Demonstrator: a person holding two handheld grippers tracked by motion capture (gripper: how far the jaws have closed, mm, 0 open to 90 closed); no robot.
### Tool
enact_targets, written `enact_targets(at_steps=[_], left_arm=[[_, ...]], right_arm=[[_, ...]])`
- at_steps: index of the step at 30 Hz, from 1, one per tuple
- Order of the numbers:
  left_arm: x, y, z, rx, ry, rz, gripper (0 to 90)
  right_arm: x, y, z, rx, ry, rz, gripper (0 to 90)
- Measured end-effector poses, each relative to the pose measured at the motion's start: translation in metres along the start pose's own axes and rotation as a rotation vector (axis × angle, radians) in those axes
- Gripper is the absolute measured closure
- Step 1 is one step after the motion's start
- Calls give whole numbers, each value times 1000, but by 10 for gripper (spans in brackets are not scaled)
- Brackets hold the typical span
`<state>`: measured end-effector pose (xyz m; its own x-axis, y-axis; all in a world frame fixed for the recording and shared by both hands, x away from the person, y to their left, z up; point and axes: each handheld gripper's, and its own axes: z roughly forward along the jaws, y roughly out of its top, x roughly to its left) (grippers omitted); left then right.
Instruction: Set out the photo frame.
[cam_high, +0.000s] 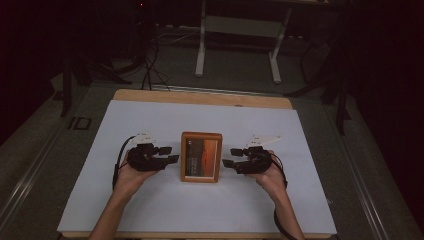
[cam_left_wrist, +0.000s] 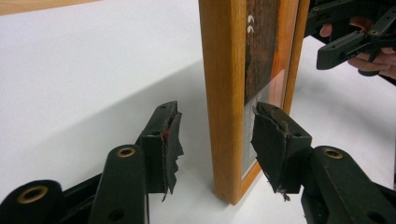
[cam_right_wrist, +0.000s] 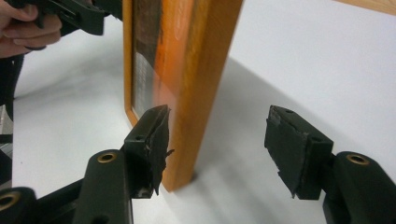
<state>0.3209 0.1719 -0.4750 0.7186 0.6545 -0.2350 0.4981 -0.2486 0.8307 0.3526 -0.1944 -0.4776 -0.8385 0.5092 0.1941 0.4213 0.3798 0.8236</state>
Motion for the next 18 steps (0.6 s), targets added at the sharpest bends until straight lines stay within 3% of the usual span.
enact_targets(at_steps=[7, 11, 13, 16, 17, 18], left_arm=[[0, -6, -3, 6, 53, 9, 497], [0, -16, -3, 37, 133, 34, 485], [0, -18, -4, 42, 148, 39, 485], [3, -30, -4, 72, 237, 47, 482], [3, -30, -4, 72, 237, 47, 479], [5, -35, -5, 79, 283, 39, 479]], right_arm=[[-5, -14, -7, 23, -30, 13, 395], [-9, -23, -15, 30, -59, 27, 395], [-9, -26, -18, 36, -72, 31, 395], [-12, -38, -24, 57, -114, 41, 391], [-13, -41, -26, 70, -141, 46, 390], [-13, -41, -26, 70, -141, 46, 390]])
